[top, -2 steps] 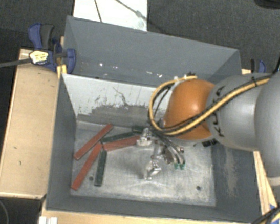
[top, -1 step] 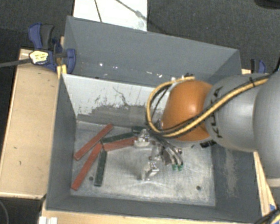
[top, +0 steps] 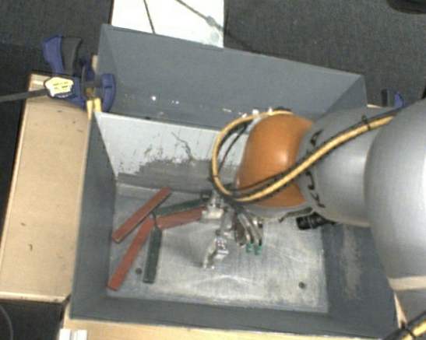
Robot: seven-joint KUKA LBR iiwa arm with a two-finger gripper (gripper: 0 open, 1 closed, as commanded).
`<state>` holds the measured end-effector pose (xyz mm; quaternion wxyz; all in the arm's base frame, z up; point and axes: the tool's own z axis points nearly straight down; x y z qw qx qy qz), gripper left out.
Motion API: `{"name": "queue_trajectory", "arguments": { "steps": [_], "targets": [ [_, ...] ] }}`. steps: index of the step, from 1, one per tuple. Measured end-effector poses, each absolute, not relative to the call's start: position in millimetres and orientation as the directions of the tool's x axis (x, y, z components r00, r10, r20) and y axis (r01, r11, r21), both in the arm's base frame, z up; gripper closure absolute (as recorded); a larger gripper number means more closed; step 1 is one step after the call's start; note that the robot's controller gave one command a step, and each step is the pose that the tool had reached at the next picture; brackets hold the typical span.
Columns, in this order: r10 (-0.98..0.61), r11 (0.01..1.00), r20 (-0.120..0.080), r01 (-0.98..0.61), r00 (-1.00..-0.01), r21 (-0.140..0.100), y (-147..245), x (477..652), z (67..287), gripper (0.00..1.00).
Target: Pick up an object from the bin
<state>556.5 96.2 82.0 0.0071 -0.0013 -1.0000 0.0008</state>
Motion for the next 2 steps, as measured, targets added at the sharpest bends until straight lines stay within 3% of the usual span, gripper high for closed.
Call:
{"name": "queue_trajectory", "arguments": {
  "steps": [1, 2],
  "targets": [
    [-0.246, 0.969, -0.007, -0.246, -0.969, 0.001, 166.2, 582.3, 73.5, 1.0],
    [-0.249, 0.968, 0.014, -0.249, -0.968, 0.002, 165.8, 577.6, 71.8, 0.0]
  ]
}}
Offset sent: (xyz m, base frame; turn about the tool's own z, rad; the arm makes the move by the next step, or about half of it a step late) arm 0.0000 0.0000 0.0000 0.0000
